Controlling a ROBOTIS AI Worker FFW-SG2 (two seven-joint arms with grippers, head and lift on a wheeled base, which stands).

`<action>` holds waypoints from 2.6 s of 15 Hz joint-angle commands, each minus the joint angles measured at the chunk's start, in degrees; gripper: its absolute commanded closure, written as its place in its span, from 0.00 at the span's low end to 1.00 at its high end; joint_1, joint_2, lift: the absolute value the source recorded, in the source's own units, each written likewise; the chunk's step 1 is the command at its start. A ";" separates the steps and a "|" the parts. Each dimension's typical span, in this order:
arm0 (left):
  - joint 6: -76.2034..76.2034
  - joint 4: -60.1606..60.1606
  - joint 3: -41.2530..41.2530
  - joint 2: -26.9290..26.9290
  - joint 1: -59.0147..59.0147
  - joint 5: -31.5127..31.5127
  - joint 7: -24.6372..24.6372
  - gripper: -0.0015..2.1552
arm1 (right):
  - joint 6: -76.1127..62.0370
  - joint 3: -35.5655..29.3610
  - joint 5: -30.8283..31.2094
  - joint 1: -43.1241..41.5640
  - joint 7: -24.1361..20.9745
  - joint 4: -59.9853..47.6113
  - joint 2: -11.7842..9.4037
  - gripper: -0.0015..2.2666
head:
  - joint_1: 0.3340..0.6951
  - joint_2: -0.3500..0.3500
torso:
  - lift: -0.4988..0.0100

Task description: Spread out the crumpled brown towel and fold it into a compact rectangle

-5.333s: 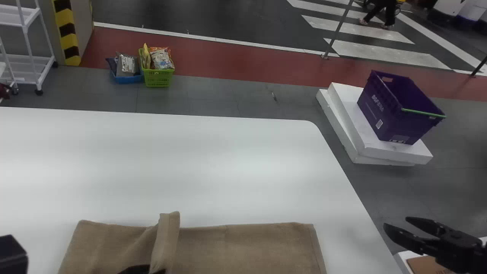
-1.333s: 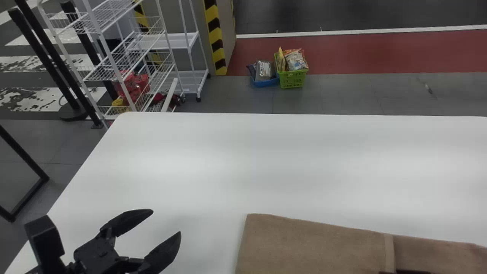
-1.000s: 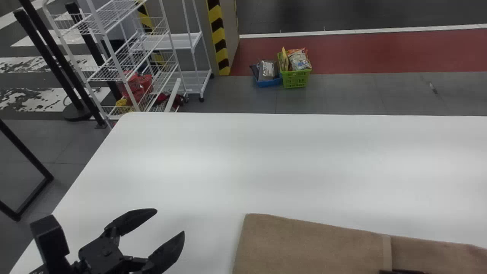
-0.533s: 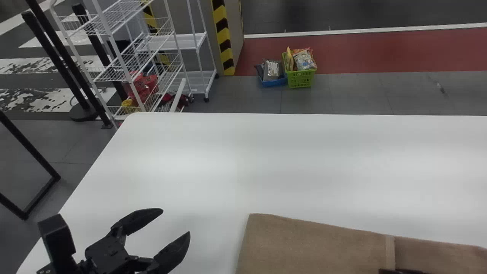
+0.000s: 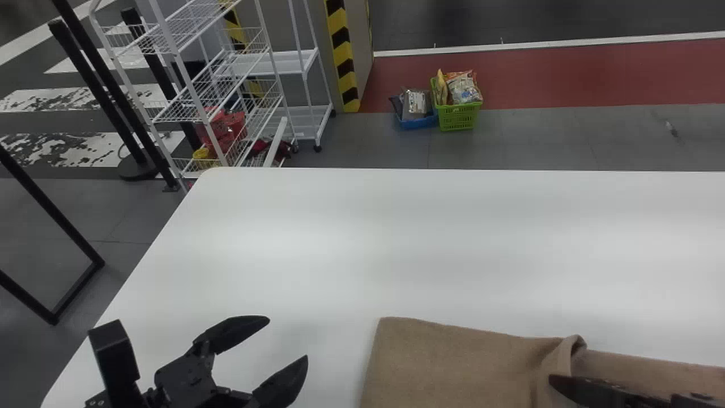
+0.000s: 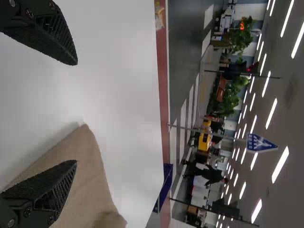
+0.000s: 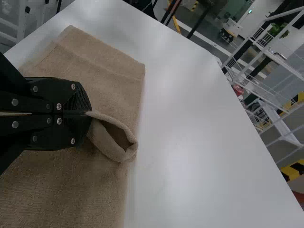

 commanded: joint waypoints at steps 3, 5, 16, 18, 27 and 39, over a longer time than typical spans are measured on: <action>-1.35 0.40 -1.24 -0.32 1.08 -0.70 -1.60 0.04 | 1.98 0.82 -0.32 -0.74 0.02 -0.04 0.25 0.54 | 1.00 0.80 | 0.73; -1.53 0.23 -1.33 -0.32 0.99 -1.57 -3.62 0.04 | 3.21 0.20 -0.85 -0.39 0.10 -0.92 0.25 0.54 | 1.00 0.79 | 0.73; -8.03 1.46 -1.50 -0.32 3.19 1.33 -10.92 0.03 | 4.27 -0.94 -9.37 -4.26 -2.97 -3.11 0.25 0.54 | 1.00 0.79 | 0.73; -8.03 1.99 -3.44 -0.32 3.54 1.33 -9.07 0.03 | 5.14 -1.47 -10.51 -5.05 -3.41 -4.26 0.25 0.54 | 1.00 0.78 | 0.73; -10.49 7.00 -5.11 -0.32 -0.07 0.45 -3.80 0.03 | 9.66 -9.47 -17.11 -4.87 -3.85 -12.17 0.25 0.54 | 1.00 0.68 | 0.73; -8.73 7.35 -1.68 -0.32 -2.79 0.01 -4.41 0.03 | 9.66 -18.26 -23.26 2.16 -2.18 -19.20 0.25 0.54 | 1.00 0.66 | 0.73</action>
